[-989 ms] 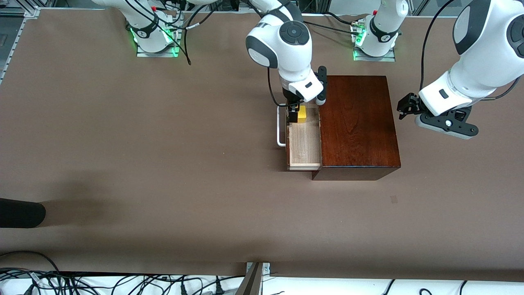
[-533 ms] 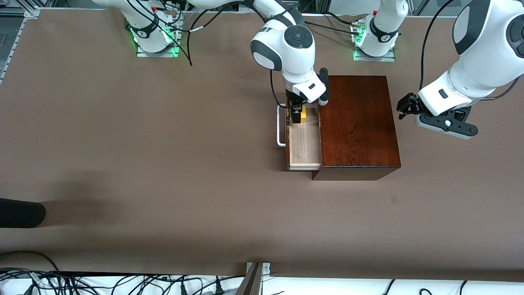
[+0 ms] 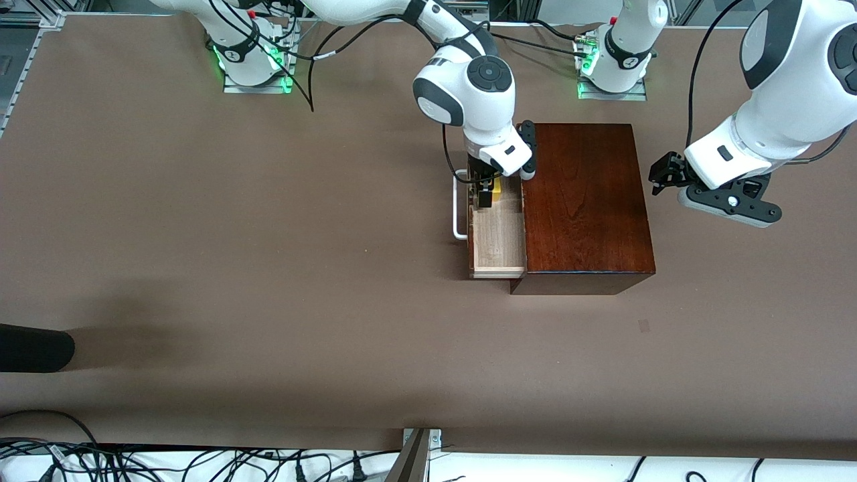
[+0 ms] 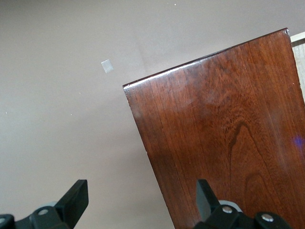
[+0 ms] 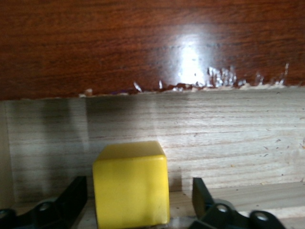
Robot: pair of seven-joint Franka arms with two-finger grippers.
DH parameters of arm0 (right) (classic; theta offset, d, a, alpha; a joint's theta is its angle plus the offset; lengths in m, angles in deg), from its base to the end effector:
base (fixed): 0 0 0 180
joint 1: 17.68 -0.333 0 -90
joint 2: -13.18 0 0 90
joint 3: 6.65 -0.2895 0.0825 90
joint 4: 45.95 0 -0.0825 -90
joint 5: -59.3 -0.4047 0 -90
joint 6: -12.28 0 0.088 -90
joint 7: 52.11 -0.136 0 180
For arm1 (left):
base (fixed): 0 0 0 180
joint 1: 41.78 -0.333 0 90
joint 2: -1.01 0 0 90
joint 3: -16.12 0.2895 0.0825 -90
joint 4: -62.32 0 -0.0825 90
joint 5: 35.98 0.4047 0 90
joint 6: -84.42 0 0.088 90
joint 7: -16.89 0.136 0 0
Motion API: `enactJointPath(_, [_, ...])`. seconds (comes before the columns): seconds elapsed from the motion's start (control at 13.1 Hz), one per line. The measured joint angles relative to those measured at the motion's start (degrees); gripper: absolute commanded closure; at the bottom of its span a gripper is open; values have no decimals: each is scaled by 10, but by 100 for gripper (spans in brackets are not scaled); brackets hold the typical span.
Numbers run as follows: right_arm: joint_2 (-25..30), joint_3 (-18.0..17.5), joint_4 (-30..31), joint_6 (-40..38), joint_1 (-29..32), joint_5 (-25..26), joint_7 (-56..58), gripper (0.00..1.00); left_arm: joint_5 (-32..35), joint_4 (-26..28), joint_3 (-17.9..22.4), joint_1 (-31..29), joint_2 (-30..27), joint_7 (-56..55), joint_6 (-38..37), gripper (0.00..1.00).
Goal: Open drawer, take yellow block, close drawer
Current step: 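Close the right gripper on the yellow cube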
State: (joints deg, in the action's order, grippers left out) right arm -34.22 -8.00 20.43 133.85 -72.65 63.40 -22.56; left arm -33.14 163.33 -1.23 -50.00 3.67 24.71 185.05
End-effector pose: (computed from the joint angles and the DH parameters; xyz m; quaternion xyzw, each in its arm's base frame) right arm 0.4396 0.6422 0.2579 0.7218 0.6883 0.0716 0.0069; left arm 0.5828 -0.0858 0.4637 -0.9878 0.1525 0.0252 0.0176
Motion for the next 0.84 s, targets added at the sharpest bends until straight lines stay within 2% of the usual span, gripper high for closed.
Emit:
enactJointPath(0.15, [0, 1, -5, 0, 0, 0, 0, 87, 0, 0, 0, 0, 0, 0, -2, 0])
enactJointPath(0.23, [0, 1, -8, 0, 0, 0, 0, 100, 0, 0, 0, 0, 0, 0, -3, 0])
enactJointPath(0.53, [1, 5, -20, -14, 0, 0, 0, 100, 0, 0, 1, 0, 1, 0, -4, 0])
enactJointPath(0.84, [24, 8, -105, -141, 5, 0, 0, 100, 0, 0, 1, -1, 2, 0, -5, 0])
